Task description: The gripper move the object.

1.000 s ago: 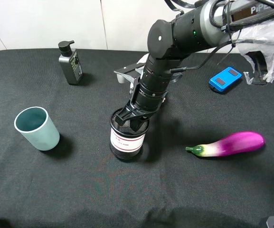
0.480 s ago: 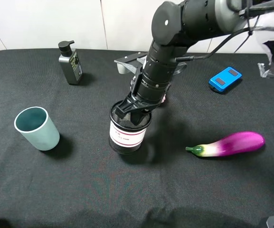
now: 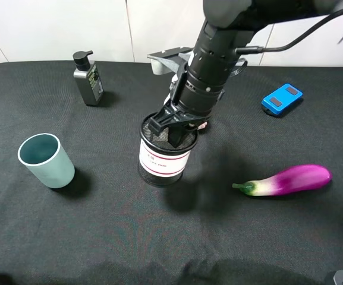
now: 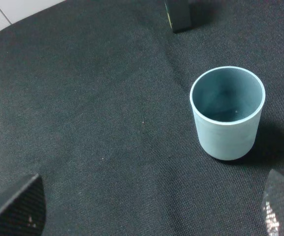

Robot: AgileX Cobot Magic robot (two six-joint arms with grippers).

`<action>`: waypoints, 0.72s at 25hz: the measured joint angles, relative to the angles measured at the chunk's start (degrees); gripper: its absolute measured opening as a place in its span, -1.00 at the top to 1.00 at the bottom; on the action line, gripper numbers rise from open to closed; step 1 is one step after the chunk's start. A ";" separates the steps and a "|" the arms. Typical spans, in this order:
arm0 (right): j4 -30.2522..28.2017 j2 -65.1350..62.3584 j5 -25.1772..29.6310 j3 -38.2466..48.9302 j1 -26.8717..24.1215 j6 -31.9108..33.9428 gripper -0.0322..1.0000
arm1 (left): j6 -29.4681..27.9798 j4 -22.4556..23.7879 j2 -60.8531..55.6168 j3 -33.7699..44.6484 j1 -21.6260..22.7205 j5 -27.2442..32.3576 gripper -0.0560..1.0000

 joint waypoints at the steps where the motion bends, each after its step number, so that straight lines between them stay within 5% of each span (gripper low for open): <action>1: -0.04 -0.55 0.36 0.00 0.00 0.33 0.83 | 0.00 0.00 0.00 0.00 0.00 0.00 -0.87; 18: -6.10 -2.49 8.54 -10.30 0.00 8.87 0.83 | 0.00 0.00 0.00 0.00 0.00 0.00 -0.87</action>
